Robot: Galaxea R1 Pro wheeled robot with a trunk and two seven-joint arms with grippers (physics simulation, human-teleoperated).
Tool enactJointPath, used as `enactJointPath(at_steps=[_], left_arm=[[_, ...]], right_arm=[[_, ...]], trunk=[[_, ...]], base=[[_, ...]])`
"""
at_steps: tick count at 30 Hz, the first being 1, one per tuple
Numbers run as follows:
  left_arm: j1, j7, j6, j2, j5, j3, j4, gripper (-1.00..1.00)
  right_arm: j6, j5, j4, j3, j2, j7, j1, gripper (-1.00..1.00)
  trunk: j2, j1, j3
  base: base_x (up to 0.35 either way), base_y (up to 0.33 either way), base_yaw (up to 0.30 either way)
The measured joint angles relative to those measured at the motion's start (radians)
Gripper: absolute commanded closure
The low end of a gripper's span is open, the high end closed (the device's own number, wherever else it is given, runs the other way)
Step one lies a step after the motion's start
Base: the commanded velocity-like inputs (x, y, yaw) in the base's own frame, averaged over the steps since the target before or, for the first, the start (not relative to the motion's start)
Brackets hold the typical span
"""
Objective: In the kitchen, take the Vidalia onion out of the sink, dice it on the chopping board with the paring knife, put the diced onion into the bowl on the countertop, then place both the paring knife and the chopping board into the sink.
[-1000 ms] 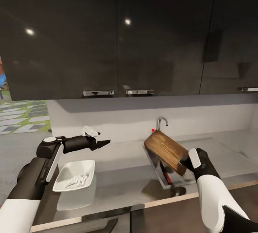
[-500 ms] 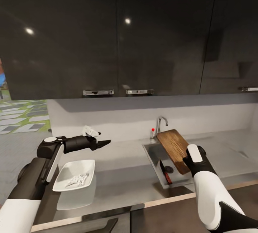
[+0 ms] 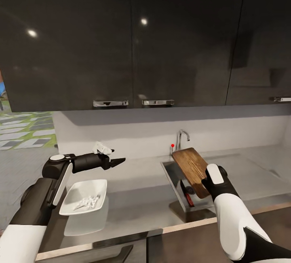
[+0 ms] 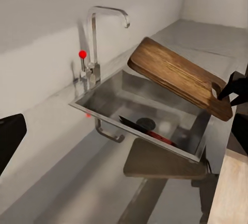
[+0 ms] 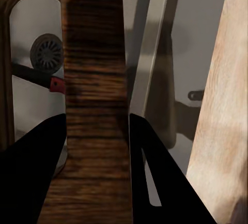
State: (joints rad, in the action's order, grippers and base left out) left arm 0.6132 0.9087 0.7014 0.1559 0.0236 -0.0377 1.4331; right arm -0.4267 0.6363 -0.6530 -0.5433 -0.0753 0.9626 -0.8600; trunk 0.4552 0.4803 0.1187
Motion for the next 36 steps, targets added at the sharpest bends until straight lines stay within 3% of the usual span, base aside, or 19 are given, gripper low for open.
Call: enactJointPath(at_steps=[11,23,36], left_arm=[[0.000,0.000,0.000,0.000,0.000,0.000,0.001,-1.00],[0.000,0.000,0.000,0.000,0.000,0.000,0.000,-1.00],[0.000,0.000,0.000,0.000,0.000,0.000,0.000,-1.00]], right_arm=[[0.036,-0.001,0.009,0.001,0.000,0.002,0.000,1.00],[0.040,0.000,0.049,0.000,0.000,0.004,0.000,1.00],[0.080,0.000,0.063,0.001,0.000,0.004,0.000,1.00]], trunk=[[0.000,0.000,0.000],[0.000,0.000,-0.001],[0.000,0.000,-0.018]], base=[[0.212,0.000,0.000],[0.016,0.000,0.000],[0.000,0.000,0.000]])
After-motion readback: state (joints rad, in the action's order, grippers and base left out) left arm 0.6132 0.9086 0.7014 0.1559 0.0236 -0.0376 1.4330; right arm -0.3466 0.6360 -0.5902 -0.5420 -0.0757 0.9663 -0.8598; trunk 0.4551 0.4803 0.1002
